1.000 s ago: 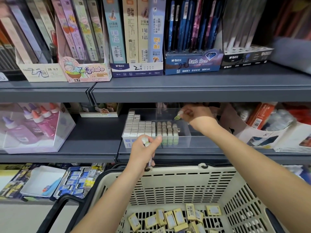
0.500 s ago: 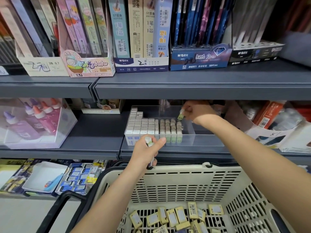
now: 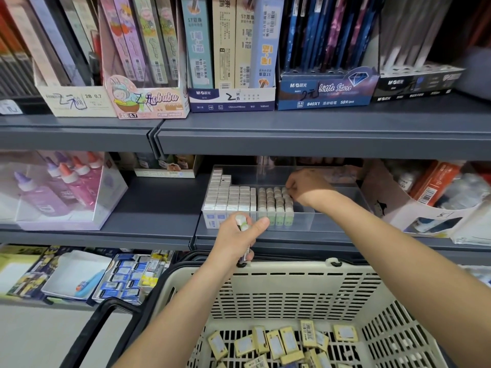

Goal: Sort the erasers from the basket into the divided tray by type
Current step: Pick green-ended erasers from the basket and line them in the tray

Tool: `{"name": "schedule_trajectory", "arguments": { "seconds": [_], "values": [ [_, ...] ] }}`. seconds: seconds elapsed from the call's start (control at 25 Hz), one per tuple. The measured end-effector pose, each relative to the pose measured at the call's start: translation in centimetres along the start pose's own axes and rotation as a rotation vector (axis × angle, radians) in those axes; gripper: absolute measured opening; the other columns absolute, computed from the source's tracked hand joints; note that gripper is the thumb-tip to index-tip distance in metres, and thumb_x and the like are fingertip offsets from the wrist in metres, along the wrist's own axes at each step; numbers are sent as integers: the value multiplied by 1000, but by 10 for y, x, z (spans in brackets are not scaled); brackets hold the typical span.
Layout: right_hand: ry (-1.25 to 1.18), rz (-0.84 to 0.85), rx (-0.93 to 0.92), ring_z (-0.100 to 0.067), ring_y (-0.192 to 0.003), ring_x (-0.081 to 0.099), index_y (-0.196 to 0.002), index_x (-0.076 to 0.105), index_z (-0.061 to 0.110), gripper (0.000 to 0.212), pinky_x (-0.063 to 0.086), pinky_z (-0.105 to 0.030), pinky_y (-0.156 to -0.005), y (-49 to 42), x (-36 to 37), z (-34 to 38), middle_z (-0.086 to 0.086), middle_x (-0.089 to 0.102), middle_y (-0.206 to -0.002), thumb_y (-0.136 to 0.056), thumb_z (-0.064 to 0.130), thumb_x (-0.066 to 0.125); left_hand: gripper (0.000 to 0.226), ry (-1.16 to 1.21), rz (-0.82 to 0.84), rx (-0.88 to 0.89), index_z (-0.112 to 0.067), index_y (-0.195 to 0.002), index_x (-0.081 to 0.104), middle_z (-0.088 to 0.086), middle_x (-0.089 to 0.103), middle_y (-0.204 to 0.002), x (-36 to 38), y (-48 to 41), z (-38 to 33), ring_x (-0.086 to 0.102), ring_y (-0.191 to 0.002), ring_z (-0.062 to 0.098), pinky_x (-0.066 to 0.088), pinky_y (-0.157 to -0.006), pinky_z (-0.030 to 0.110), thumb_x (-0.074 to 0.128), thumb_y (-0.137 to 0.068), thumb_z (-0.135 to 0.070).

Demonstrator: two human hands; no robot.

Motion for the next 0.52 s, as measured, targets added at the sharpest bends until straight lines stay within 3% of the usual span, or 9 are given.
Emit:
{"name": "schedule_trajectory", "arguments": {
  "seconds": [0.24,0.4,0.52],
  "values": [
    [-73,-16,21,-23,-103,58,-103,65,18,19,47,-28,-89,19,-14,-4,-3,64,-114,-87,14,57,33,-1,6,-24,-18,-72,43,-8,39,-50,3,4,-5,33,-47,11,30,-38,22,71,-80,-34],
    [-191,9,-172,-10,-90,63,-97,69,22,16,49,-26,-86,78,-6,25,6,69,-97,-82,24,66,34,-42,42,-16,-12,-83,47,-5,40,-56,17,9,-11,37,-50,9,31,-40,22,64,-83,-42],
    [-339,22,-268,-4,-80,60,-91,66,24,20,47,-21,-76,114,-3,44,10,67,-88,-74,31,74,45,-52,70,44,-3,-92,58,1,57,-68,32,17,-22,45,-51,10,33,-39,21,58,-83,-47]
  ]
}}
Point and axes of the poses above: each hand's wrist, its own y-axis away from the middle knuckle, its own x-axis out of the palm, z = x × y, the point moved 8 cm from there along -y, towards the middle knuckle
